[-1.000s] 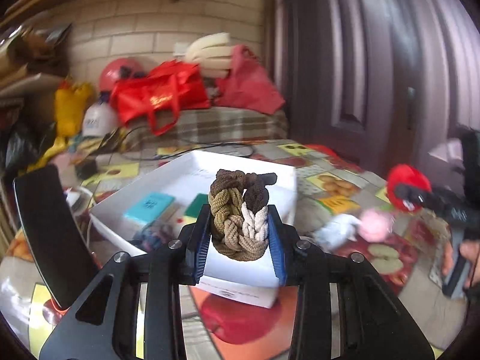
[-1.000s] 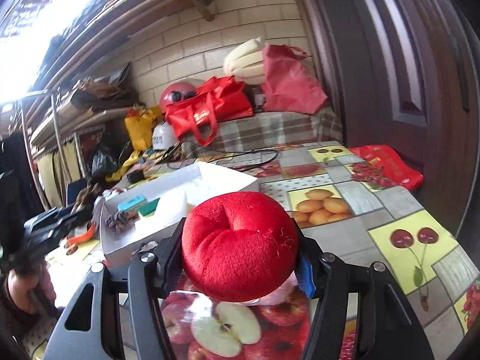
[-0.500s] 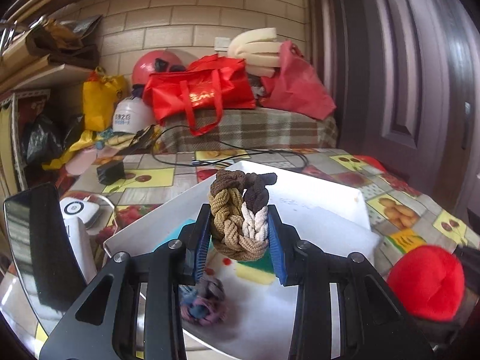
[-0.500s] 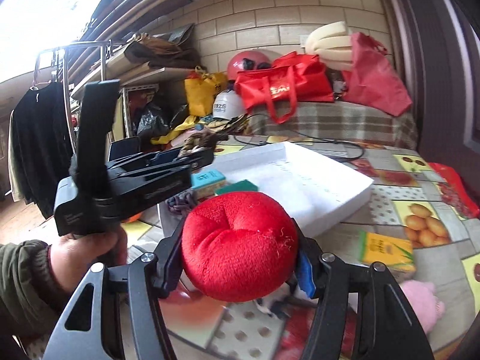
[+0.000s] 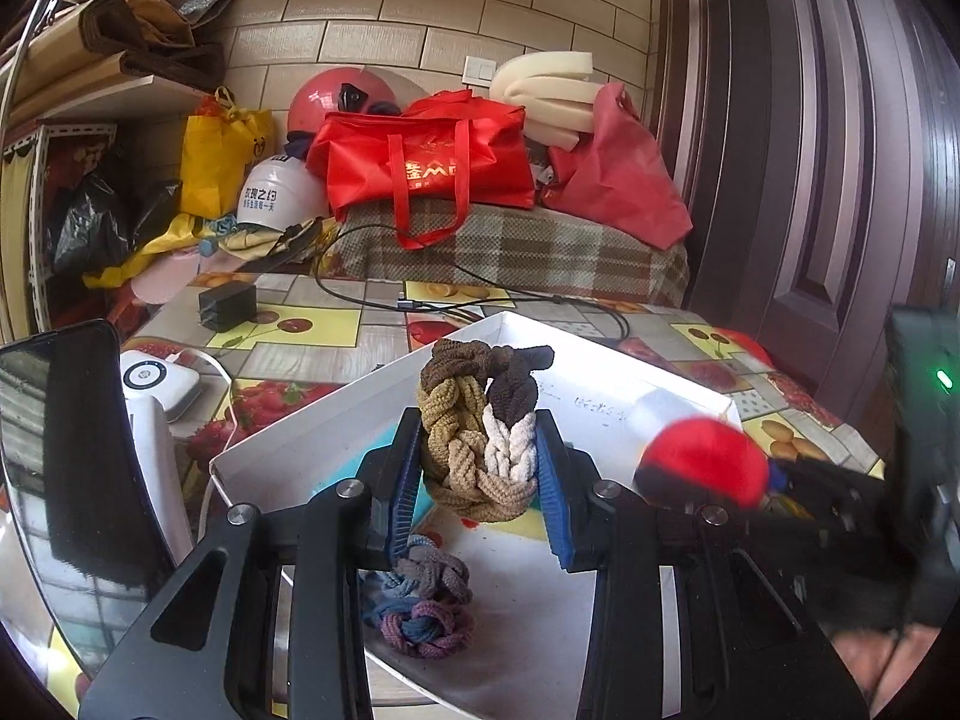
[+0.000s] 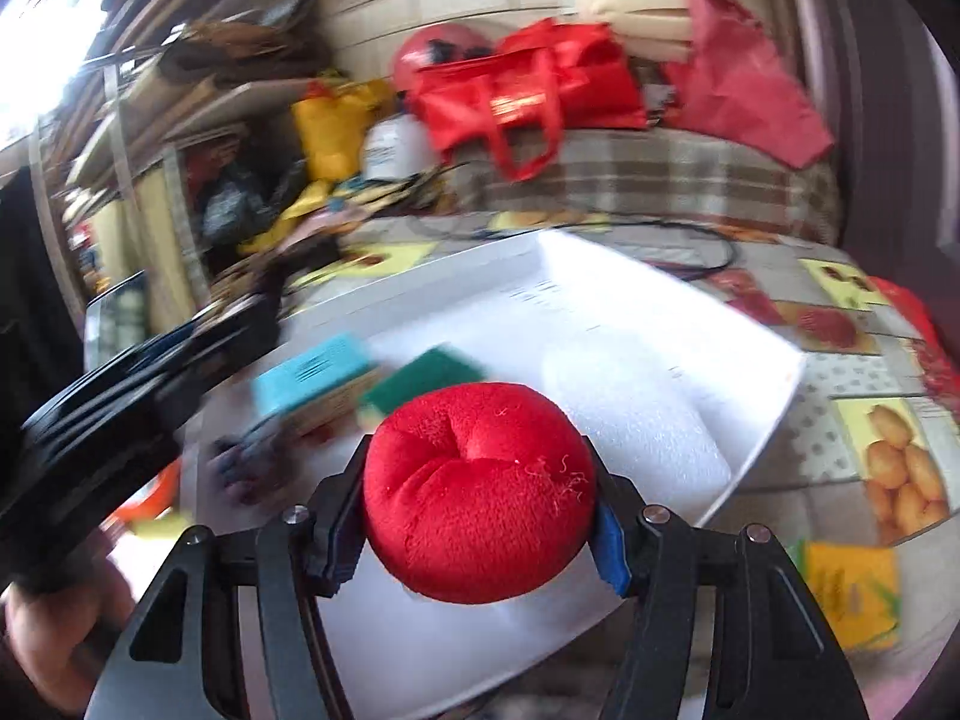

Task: Organize soft objects
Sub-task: 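Carry the rope toy and red apple over the tray and release both, then grasp the white glove with the left gripper while the right gripper grasps the pink fluffy ball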

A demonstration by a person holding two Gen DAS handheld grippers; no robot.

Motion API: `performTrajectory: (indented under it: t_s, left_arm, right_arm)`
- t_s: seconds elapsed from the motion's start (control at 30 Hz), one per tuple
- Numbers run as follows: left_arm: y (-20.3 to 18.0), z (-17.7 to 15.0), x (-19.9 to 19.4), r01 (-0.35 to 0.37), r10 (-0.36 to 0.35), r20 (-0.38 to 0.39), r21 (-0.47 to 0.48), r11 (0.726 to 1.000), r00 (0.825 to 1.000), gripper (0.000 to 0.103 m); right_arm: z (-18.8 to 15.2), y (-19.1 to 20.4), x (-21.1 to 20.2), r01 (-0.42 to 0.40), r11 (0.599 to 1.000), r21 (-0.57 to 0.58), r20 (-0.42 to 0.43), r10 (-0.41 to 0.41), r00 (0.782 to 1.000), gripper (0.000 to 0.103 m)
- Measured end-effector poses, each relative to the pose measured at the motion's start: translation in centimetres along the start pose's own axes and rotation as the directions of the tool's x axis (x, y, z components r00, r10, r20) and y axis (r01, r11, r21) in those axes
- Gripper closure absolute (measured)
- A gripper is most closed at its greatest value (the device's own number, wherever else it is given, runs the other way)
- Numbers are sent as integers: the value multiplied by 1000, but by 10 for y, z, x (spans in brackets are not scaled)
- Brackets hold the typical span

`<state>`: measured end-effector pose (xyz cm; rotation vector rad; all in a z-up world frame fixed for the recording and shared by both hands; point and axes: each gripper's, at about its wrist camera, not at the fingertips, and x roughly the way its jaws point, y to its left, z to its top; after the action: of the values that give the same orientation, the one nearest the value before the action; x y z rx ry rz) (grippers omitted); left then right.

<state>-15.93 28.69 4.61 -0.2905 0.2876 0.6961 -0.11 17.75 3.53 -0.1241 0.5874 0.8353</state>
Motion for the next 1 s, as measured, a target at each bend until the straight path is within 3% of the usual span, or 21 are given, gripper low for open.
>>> performTrajectory:
  t_s: [0.13, 0.3, 0.4, 0.47, 0.57, 0.63, 0.83, 1.0]
  left_arm:
    - [-1, 1, 9, -14, 14, -37, 3, 1000, 999, 68]
    - [-10, 3, 23, -49, 52, -76, 44, 998, 996, 66]
    - [-11, 2, 18, -87, 89, -41, 43, 995, 995, 55]
    - [-3, 2, 17, -101, 101, -34, 7, 995, 994, 32]
    - [10, 3, 20, -96, 93, -56, -56, 994, 994, 10]
    - [13, 3, 20, -85, 81, -58, -74, 994, 995, 9]
    - [11, 4, 16, -86, 84, -37, -62, 994, 996, 9]
    - [-1, 1, 4, -88, 88, 27, -3, 996, 996, 9]
  right_arm:
    - [5, -23, 8, 27, 993, 115, -1, -27, 1000, 41]
    - [1, -11, -8, 3, 998, 55, 62, -7, 998, 38]
    - [2, 4, -12, 22, 1000, -9, 92, -21, 996, 24]
    - [0, 5, -18, 42, 999, -7, 127, -41, 991, 19]
    - [1, 0, -21, 42, 999, 22, 150, -45, 988, 10]
    - [3, -2, -22, 45, 999, 28, 156, -49, 986, 0]
    - [0, 10, -31, 59, 998, -28, 195, -53, 979, 0]
    - [-10, 13, -47, 71, 996, -48, 222, -59, 973, 0]
